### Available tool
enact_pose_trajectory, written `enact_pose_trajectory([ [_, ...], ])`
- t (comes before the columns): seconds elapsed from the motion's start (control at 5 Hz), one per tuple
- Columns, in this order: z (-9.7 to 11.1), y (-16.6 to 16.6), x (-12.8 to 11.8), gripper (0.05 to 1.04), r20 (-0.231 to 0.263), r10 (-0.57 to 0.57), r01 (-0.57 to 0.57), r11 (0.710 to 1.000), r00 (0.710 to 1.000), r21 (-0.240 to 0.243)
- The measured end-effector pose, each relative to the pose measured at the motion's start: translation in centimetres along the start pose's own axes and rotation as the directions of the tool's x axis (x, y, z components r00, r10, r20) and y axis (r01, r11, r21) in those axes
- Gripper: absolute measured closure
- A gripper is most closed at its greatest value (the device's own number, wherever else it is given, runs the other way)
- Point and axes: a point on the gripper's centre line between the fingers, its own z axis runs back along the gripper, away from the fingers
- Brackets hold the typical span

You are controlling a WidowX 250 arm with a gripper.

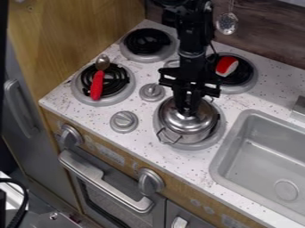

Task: Move the silver pot lid to the bottom left burner

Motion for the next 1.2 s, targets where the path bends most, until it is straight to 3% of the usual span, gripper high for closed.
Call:
enact_pose_trajectory([
  [0.2, 1.9, 0.3, 1.5, 0.815, 0.032, -0.028, 0.028, 1.000, 0.999, -0.006],
  [0.4, 5.5, 2.8, 4.9, 0.815, 0.102, 0.018, -0.013, 0.999, 0.995, -0.045],
  [0.6, 6.0, 6.3, 7.2, 0.815, 0.091, 0.084, -0.078, 0.994, 0.992, -0.072],
  [1.0, 1.5, 12.7, 9.8, 0.815, 0.057, 0.171, -0.170, 0.985, 0.984, -0.017],
  [1.2, -1.2, 14.5, 9.0, 0.815, 0.003, 0.220, -0.219, 0.975, 0.976, -0.045],
])
